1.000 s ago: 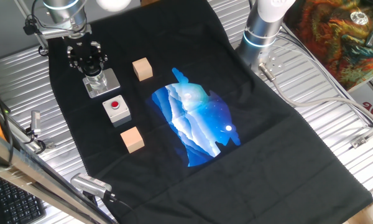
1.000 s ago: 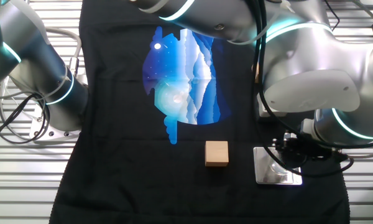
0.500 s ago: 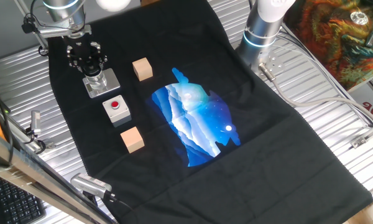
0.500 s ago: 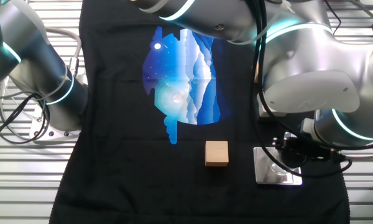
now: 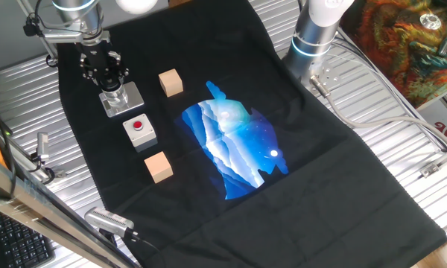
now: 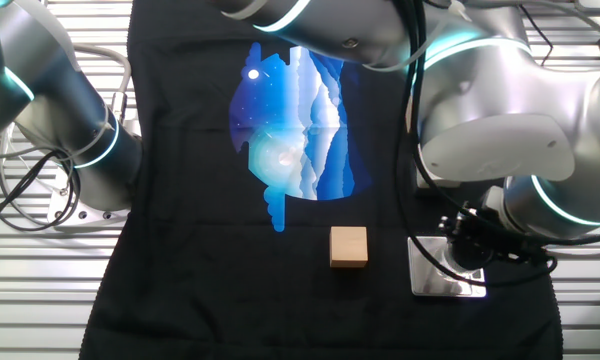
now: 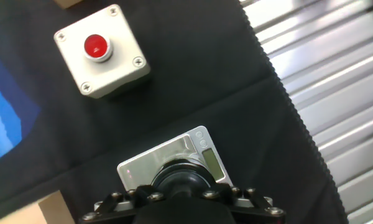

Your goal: Screw the lid onto the jar

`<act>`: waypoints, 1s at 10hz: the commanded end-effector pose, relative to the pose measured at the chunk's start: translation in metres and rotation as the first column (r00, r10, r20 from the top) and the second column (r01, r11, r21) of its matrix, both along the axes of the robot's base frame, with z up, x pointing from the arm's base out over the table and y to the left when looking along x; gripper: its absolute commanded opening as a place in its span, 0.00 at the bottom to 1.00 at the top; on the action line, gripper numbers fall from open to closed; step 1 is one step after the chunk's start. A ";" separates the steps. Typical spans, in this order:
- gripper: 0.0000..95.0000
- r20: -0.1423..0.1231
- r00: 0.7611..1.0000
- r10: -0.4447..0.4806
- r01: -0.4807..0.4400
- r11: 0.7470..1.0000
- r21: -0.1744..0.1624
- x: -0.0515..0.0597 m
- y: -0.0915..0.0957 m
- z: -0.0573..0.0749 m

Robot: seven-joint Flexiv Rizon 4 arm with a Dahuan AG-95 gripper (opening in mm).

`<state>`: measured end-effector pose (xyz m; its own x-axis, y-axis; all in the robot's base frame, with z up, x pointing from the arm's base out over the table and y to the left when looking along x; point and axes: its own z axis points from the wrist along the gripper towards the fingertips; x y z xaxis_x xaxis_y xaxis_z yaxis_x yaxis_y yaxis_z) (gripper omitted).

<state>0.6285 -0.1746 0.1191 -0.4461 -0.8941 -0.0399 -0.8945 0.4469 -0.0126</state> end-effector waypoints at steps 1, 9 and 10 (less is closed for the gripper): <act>0.00 0.003 0.998 -0.064 0.064 0.998 0.004 0.000 0.000 0.000; 0.00 0.004 0.968 -0.253 0.253 0.967 0.019 0.000 0.000 0.000; 0.00 0.007 0.958 -0.285 0.285 0.958 0.022 0.000 0.000 0.000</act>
